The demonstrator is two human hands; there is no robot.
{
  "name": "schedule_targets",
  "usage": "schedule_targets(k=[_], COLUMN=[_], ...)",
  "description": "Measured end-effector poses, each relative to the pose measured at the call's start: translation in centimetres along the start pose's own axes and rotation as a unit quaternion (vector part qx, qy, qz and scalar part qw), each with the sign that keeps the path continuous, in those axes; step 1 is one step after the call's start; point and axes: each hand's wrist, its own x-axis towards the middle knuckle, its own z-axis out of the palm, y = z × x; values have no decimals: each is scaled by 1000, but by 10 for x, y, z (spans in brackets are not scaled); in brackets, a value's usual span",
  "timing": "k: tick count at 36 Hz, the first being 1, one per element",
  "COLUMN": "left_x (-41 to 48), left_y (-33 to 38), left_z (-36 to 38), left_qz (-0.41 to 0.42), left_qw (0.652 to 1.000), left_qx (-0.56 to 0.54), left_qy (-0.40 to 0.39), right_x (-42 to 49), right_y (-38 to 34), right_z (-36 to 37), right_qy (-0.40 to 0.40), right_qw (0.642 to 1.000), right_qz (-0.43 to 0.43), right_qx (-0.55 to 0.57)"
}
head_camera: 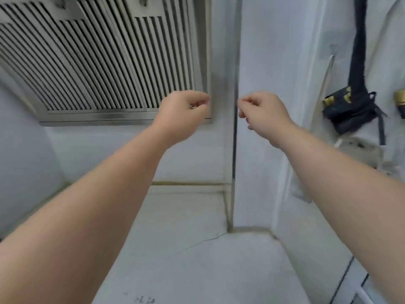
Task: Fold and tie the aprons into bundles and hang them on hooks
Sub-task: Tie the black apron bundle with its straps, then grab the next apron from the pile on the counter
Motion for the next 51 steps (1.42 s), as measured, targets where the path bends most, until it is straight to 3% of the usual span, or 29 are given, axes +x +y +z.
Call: schedule_targets(k=[10,13,16,29,34,38,44,47,51], left_x=[-82,-97,-109,-142,-124,-129,-139,-138,-127], left_y=[-205,-247,-292,-458,-520,-558,-574,-561,-550], left_z=[-168,-195,-211,-163,-124,-110,-82,-74,-82], left_qz=[-187,-233,-266,-431,-510,-565,-452,-454,-450], left_qw=[981,970,962,894,831,804,859,818,741], left_qx=[5,6,23,101,198,161,21,33,143], left_qy=[42,71,52,-77,-98,-93,-239,-352,-478], right_x=[-45,-56,-62,-45,-19,-15,-14,-18,-24], right_y=[-73,-80,-83,-16,37,70,114,130,141], right_z=[264,322,374,512,552,583,633,643,636], right_qy=[-137,-177,-212,-322,-378,-398,-356,-311,-293], right_qw=[988,980,973,943,913,897,869,866,910], right_qz=[-9,14,17,82,147,189,334,384,292], right_qx=[64,85,90,32,-43,-41,85,78,-14])
